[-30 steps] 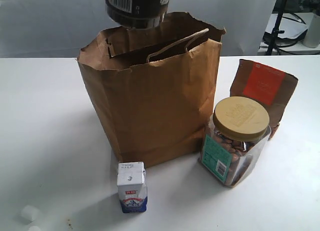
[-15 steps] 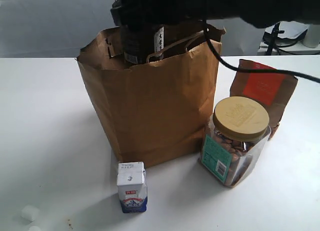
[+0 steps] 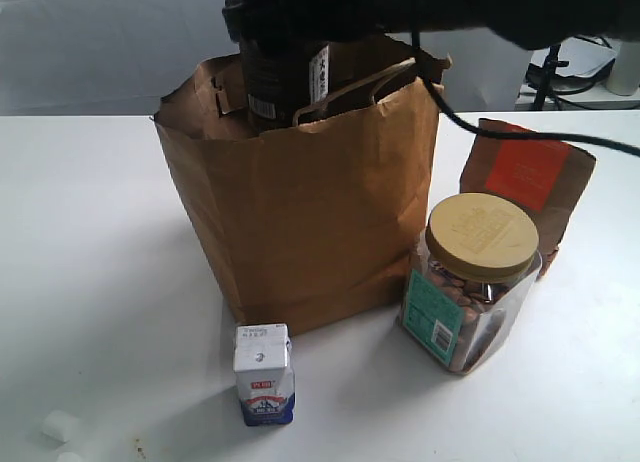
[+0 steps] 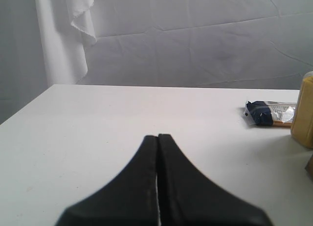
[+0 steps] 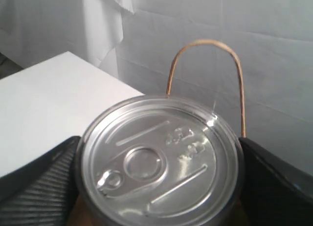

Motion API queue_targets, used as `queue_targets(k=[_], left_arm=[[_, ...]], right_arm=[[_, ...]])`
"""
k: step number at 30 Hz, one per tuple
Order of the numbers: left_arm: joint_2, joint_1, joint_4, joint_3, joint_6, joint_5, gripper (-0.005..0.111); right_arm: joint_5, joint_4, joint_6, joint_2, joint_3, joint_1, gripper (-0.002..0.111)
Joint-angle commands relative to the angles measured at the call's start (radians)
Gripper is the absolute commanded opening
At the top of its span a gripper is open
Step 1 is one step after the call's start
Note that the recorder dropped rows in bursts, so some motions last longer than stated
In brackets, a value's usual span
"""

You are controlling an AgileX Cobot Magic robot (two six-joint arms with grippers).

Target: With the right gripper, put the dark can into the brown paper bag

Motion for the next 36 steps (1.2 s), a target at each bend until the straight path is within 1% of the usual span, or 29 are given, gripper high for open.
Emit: queue_targets(k=[1,3,8,10,12,16,17,19,23,24,27,28,29,32,36], left_arm=[[-0.003,0.002,0.003,0.004,-0.004,-0.009,0.0],[-0.003,0.002,0.003,0.004,-0.004,-0.009,0.0],[-0.003,0.002,0.003,0.004,-0.004,-0.009,0.0],[-0.003,0.002,0.003,0.004,-0.004,-0.009,0.0],[-0.003,0.002,0.003,0.004,-0.004,-0.009,0.0],[-0.003,0.002,0.003,0.004,-0.004,-0.009,0.0],[-0.003,0.002,0.003,0.004,-0.004,-0.009,0.0],[-0.003,0.002,0.003,0.004,-0.004,-0.009,0.0],[-0.003,0.002,0.003,0.004,-0.004,-0.009,0.0],[-0.003,0.002,0.003,0.004,-0.004,-0.009,0.0],[-0.003,0.002,0.003,0.004,-0.004,-0.009,0.0],[-0.003,0.002,0.003,0.004,-0.004,-0.009,0.0],[-0.003,0.002,0.003,0.004,-0.004,-0.009,0.0],[-0.003,0.002,0.003,0.004,-0.004,-0.009,0.0],[-0.003,0.002,0.003,0.004,-0.004,-0.009,0.0]], right_arm=[[-0.061,0.007,0.002,-0.063,-0.009,-0.016,0.067],[-0.045,0.007,0.005,-0.064,-0.009,-0.016,0.07],[-0.02,0.004,0.005,-0.059,-0.009,-0.016,0.085],[-0.025,0.004,0.005,-0.059,-0.009,-0.016,0.087],[-0.018,0.004,0.009,-0.059,-0.009,-0.016,0.089],[0.012,0.004,0.009,-0.065,-0.009,-0.016,0.088],[0.021,0.004,0.009,-0.077,-0.009,-0.016,0.085],[0.027,0.011,0.009,-0.109,-0.009,-0.016,0.071],[0.027,0.003,0.001,-0.214,-0.009,-0.016,0.032],[0.034,0.003,0.002,-0.242,-0.009,-0.016,0.024],[0.092,0.003,0.002,-0.312,-0.009,-0.016,0.006],[0.124,-0.002,-0.004,-0.33,-0.009,-0.016,0.002],[0.156,-0.014,-0.004,-0.351,-0.009,-0.016,0.0],[0.227,-0.059,-0.002,-0.407,-0.007,-0.016,0.0],[0.254,-0.125,0.037,-0.478,0.044,-0.016,0.0]])
